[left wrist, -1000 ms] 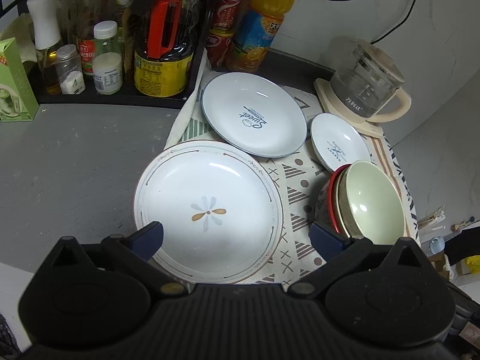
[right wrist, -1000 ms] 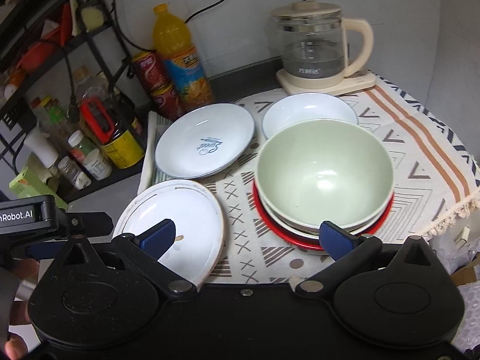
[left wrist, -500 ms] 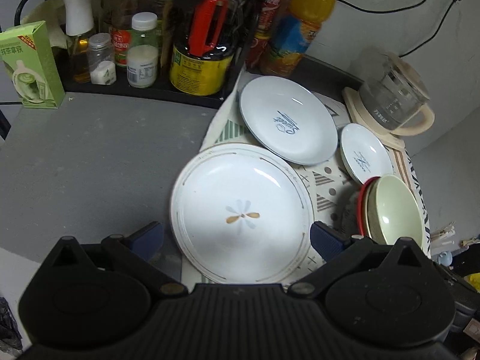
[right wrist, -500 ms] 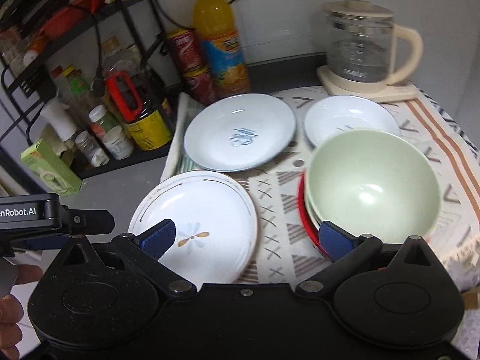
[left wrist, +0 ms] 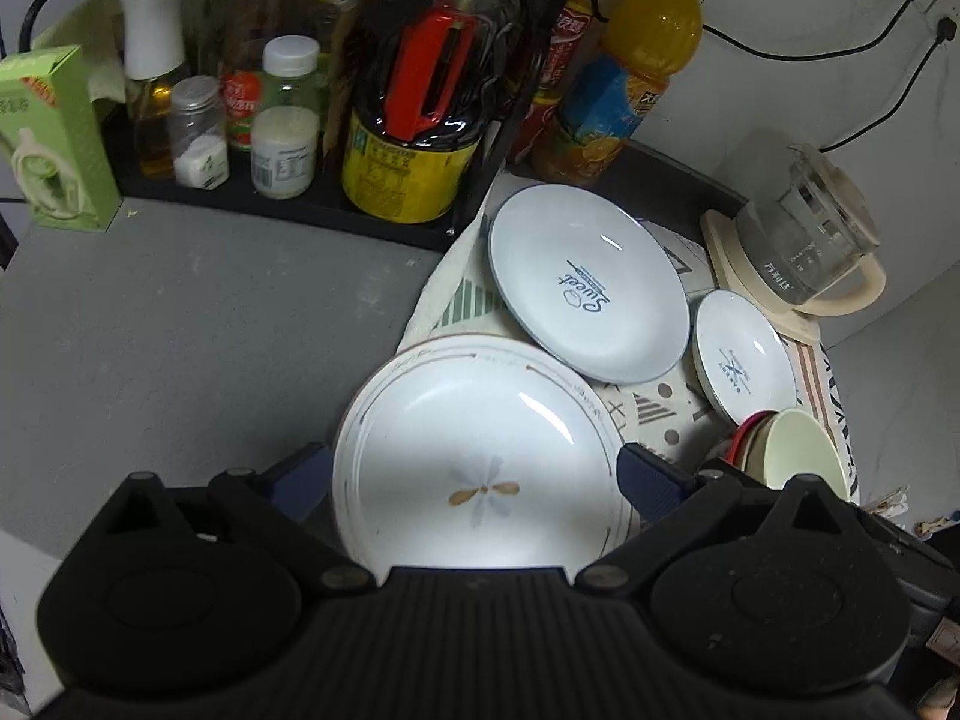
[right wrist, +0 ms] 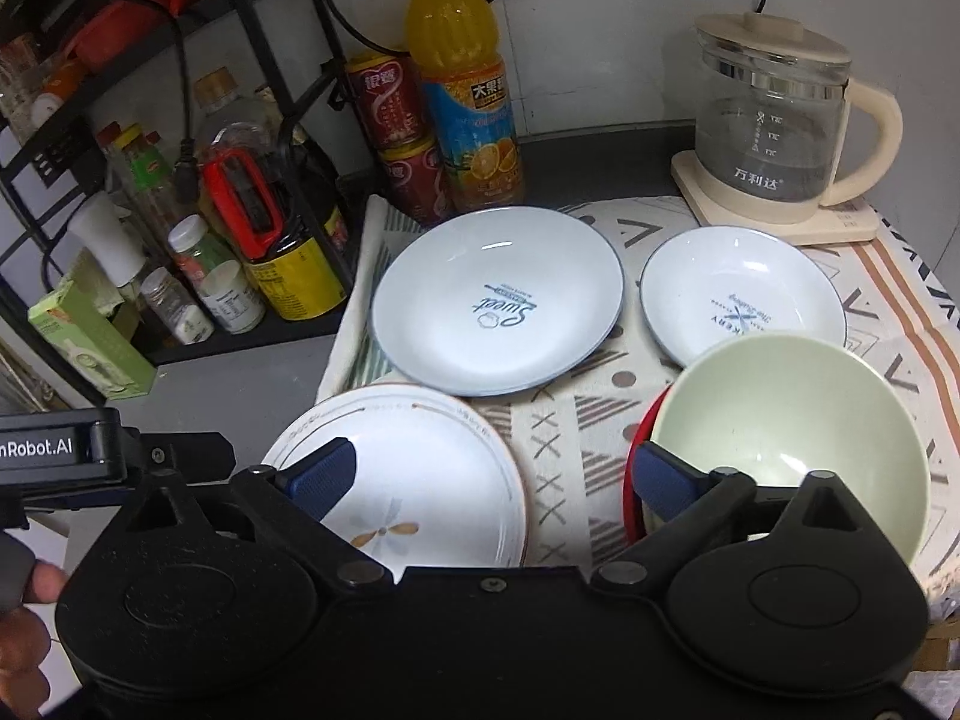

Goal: Organize plates and bowls

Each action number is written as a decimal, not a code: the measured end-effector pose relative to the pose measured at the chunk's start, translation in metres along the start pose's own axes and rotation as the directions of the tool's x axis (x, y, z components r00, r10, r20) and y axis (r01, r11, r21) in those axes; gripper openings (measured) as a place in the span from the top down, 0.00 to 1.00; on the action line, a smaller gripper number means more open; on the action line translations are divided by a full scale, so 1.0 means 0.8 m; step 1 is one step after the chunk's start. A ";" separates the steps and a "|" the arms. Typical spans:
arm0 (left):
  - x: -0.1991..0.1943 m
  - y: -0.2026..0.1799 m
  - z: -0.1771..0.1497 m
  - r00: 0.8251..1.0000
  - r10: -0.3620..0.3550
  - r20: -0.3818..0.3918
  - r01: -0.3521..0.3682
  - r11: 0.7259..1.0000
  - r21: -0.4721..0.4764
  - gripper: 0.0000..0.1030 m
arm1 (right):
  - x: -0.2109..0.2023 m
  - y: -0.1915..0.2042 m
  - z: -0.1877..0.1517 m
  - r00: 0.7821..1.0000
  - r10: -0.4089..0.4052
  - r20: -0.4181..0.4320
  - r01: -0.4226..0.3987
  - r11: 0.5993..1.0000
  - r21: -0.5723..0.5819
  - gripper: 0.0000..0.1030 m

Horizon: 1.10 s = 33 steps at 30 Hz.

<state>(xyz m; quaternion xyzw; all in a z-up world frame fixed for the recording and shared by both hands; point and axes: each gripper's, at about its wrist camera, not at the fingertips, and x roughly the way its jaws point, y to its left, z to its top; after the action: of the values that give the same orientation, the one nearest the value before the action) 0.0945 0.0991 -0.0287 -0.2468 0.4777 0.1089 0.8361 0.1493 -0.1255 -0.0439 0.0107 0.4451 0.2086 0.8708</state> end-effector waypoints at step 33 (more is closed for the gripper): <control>0.152 -0.023 0.080 0.997 -0.026 -0.076 0.017 0.993 -0.118 0.52 | 0.145 -0.019 0.101 0.983 -0.070 -0.170 0.071 0.997 0.004 0.24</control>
<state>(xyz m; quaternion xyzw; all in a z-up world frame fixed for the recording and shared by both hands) 0.2135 0.1097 -0.0999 -0.3049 0.4997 0.1181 0.8021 0.2777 -0.0828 -0.0872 -0.0186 0.5187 0.1756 0.8365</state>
